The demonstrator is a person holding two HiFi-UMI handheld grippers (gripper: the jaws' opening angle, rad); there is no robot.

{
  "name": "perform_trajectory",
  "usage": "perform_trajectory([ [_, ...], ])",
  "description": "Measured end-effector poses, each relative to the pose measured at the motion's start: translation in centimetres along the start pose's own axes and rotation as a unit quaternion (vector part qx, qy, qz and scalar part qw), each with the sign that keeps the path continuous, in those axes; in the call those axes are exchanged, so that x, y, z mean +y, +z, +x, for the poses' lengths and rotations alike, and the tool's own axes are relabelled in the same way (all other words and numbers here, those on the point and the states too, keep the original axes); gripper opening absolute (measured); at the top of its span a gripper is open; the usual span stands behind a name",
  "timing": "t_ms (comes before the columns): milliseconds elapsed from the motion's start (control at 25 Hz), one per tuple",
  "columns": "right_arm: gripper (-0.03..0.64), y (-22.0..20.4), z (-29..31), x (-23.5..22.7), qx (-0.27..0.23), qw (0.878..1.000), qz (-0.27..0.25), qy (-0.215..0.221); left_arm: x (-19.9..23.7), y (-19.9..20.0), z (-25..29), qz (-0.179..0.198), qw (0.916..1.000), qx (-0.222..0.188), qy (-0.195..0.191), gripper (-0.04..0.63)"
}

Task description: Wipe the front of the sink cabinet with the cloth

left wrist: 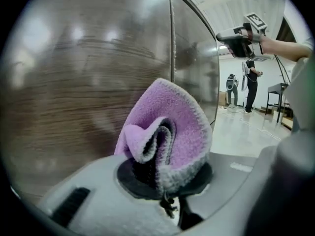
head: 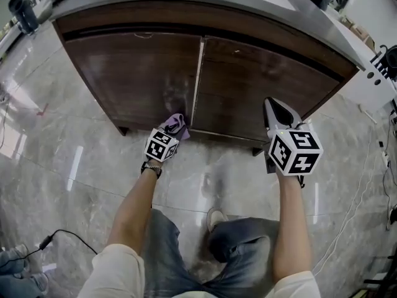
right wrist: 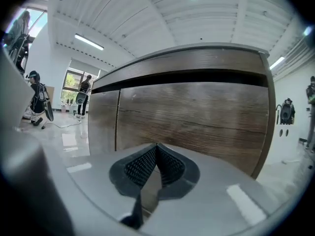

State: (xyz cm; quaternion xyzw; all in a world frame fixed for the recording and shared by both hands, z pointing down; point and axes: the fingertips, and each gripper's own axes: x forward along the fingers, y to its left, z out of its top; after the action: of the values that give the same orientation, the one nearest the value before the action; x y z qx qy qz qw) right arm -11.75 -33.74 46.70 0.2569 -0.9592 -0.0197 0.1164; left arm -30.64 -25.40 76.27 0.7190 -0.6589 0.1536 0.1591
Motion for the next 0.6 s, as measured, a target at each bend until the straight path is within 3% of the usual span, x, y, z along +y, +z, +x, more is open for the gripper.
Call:
perform_trajectory([
  [600,0.006,-1.0,-6.6,-5.8,0.007,0.998,-0.007,-0.061,-8.4,3.8,5.6,0.042,0.9968,-0.013,-0.067,0.049],
])
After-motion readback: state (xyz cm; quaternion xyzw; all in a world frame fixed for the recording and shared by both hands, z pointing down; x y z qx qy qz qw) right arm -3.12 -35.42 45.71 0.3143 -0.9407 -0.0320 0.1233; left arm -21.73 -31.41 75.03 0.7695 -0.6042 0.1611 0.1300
